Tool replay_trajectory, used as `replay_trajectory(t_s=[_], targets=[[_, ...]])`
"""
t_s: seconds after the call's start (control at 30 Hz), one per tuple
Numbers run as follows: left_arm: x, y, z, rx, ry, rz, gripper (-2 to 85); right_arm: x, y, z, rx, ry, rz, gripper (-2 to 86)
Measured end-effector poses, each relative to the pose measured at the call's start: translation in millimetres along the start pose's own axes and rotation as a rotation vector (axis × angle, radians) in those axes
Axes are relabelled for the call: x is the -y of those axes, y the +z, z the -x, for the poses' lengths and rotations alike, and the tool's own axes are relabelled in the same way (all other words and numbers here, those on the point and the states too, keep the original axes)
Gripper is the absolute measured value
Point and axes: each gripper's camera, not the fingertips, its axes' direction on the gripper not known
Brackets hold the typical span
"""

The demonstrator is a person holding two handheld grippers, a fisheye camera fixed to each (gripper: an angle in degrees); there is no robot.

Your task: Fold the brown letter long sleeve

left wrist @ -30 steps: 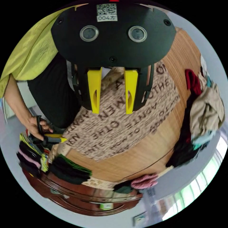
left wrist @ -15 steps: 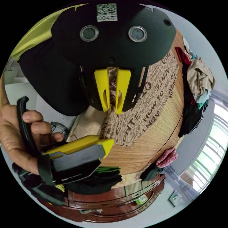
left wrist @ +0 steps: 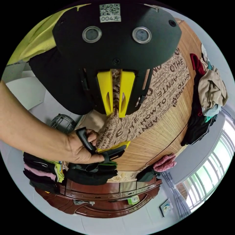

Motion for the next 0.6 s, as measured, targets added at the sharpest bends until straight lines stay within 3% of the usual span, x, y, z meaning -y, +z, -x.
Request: replay_trajectory(t_s=[0.3, 0.6], targets=[[-166.8, 26.8, 66.0, -0.198, -0.386, -0.205, 0.9, -31.0, 108.8, 116.5, 0.010, -0.189, -0.005, 5.1], [-410.2, 109.4, 123.0, -0.337, -0.779, -0.362, 0.6, -71.5, 318.4, 217.4, -0.197, -0.409, 0.153, 5.2]])
